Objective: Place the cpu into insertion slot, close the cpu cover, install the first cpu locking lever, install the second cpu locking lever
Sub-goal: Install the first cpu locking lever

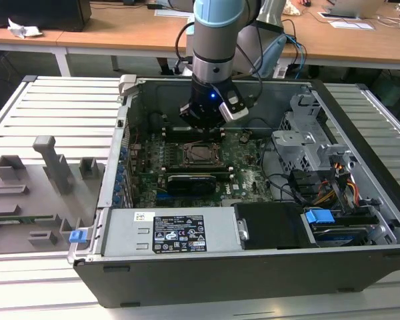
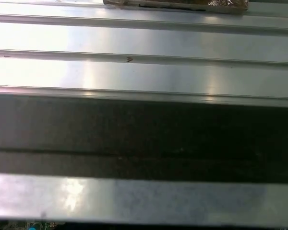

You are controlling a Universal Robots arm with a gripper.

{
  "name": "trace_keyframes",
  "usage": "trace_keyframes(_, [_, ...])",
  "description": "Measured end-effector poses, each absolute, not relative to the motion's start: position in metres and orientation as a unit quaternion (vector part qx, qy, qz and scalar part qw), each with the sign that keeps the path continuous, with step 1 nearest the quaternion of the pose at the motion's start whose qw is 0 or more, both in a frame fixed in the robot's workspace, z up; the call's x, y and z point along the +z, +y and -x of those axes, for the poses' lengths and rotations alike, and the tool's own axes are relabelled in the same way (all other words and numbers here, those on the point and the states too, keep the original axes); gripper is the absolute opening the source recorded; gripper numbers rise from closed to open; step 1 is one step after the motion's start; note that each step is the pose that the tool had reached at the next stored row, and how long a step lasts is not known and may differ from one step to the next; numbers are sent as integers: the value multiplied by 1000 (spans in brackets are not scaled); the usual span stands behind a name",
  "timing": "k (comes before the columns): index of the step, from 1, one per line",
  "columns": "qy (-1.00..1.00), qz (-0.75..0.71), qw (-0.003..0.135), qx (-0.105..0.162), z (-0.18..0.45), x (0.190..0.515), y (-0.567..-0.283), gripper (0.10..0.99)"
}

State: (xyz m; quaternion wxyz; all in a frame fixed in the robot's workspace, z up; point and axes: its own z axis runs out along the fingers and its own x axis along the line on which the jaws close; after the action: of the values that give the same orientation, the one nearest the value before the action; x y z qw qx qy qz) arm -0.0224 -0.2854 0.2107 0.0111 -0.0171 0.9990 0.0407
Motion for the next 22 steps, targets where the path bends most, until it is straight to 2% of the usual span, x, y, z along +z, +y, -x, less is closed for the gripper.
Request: trace_keyframes(22, [999,17,11,27,20,204,-285,106])
